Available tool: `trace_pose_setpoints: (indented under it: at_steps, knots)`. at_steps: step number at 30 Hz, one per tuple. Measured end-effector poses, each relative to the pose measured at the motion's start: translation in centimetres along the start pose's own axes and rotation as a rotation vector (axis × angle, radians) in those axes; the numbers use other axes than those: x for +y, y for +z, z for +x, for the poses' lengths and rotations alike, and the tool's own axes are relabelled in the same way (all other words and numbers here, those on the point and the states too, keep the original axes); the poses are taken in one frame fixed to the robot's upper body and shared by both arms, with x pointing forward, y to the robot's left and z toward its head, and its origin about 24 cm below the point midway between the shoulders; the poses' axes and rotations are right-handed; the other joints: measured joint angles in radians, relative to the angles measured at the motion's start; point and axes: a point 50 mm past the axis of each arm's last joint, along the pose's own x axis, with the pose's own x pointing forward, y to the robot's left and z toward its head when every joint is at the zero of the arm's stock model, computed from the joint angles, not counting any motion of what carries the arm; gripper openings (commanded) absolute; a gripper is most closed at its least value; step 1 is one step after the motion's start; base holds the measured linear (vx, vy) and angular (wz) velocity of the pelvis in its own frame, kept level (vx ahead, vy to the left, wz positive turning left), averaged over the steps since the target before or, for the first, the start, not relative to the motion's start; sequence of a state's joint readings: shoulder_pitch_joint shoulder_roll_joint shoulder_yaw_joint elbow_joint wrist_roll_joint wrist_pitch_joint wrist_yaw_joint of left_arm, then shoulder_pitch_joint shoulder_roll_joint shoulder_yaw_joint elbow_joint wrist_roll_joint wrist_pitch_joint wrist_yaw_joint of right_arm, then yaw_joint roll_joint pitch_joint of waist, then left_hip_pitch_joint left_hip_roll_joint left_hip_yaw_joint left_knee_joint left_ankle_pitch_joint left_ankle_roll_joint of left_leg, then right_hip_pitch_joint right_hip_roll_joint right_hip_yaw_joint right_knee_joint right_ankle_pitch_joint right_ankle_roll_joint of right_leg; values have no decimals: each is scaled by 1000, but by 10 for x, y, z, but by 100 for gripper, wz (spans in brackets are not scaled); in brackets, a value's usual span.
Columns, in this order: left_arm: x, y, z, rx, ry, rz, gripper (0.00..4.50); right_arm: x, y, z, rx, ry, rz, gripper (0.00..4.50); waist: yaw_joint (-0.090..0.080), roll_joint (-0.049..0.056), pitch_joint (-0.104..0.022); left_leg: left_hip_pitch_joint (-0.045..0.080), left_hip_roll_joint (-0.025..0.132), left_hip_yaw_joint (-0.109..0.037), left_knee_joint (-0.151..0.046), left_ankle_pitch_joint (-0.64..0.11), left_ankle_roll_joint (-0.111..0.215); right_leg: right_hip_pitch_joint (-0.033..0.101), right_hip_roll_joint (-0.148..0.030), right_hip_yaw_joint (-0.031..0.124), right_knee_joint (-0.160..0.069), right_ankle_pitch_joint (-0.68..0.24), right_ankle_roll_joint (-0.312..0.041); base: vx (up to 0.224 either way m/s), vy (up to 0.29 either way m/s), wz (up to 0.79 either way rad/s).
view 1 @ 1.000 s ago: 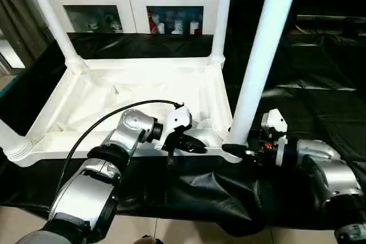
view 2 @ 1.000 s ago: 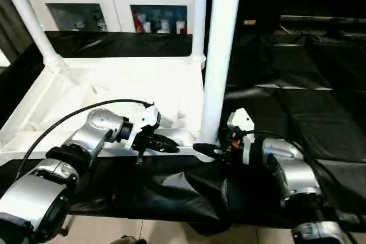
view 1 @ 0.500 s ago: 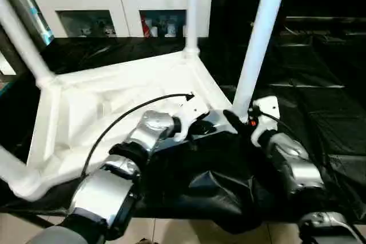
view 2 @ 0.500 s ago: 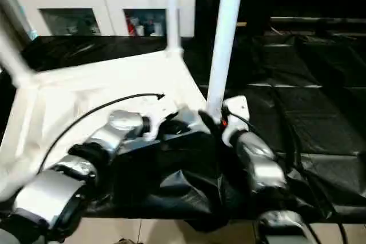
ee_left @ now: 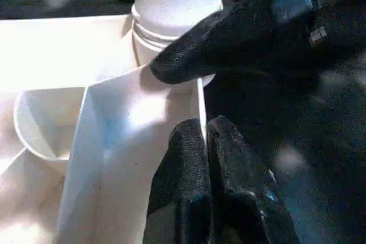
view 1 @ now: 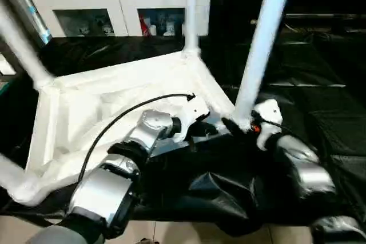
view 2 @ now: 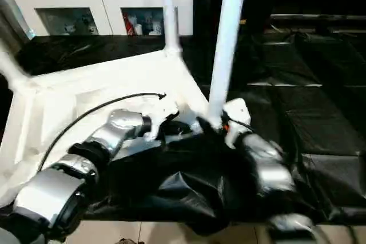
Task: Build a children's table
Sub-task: Rotate leg to tighten
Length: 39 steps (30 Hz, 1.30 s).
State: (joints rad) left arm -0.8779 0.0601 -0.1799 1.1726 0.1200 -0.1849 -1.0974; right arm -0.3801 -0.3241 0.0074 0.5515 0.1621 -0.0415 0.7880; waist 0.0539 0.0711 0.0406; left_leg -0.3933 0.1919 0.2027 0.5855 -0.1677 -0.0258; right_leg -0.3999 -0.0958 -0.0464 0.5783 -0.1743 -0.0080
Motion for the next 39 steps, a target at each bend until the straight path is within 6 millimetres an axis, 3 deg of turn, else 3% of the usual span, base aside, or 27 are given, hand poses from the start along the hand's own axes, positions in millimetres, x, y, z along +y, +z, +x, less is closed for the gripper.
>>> trace_pose_setpoints:
  at_steps: [3, 11, 12, 22, 29, 34, 37, 39]
  knots:
    - [-3, -2, -7, 9, -86, 39, 0, 2, 5, -6, -2, 126, 3, 392, 13, -1, 1, -1, 1, 0, 1, 0, 0, 0, 0, -1, 1, 0, 0, 0, 0, 0]
    - [-1, -9, -25, 33, -152, 49, 0, -2, 10, -23, 58, 286, -22, 392, 15, -10, 6, -1, 0, 1, 3, -2, -4, -1, -1, 1, 1, 1, -1, 0, 0, 0]
    - [-1, -9, -26, 33, -153, 49, 0, -2, 10, -23, 60, 294, -17, 367, 15, -10, 6, -1, 0, 1, 3, -2, -4, -1, -1, 1, 2, 1, -1, 0, 0, 0]
    - [-2, -10, -30, 34, -164, 56, 0, -1, 14, -27, 65, 360, 11, 294, 17, -13, 8, -1, 0, 1, 3, 0, 0, -1, -1, 1, 2, 1, -1, 0, 0, 0]
    - [-2, -10, -29, 34, -164, 58, 0, 0, 12, -29, 64, 365, 29, 236, 21, -13, 8, -1, 0, 1, 3, 0, 0, -2, -1, 1, 2, 1, -1, 0, 0, 0]
    - [-2, -9, -21, 37, -117, 69, 0, 5, 7, -27, 50, 293, 35, 222, 29, -14, 7, 2, 0, 1, 4, -1, -2, 1, -1, 2, 3, 1, -1, 0, 0, 0]
    - [-1, -10, -16, 34, -46, 56, 0, 5, 4, -19, 38, 181, 41, 212, 23, -19, 7, 7, 0, 1, 5, -2, -4, 5, -1, 3, 5, 1, -1, 0, 0, 0]
    - [1, -9, -11, 34, 15, 40, 0, 5, 2, -11, 24, 80, 48, 210, 9, -23, 6, 10, 0, 1, 5, -2, -5, 7, -1, 4, 4, -2, 4, 0, 0, 0]
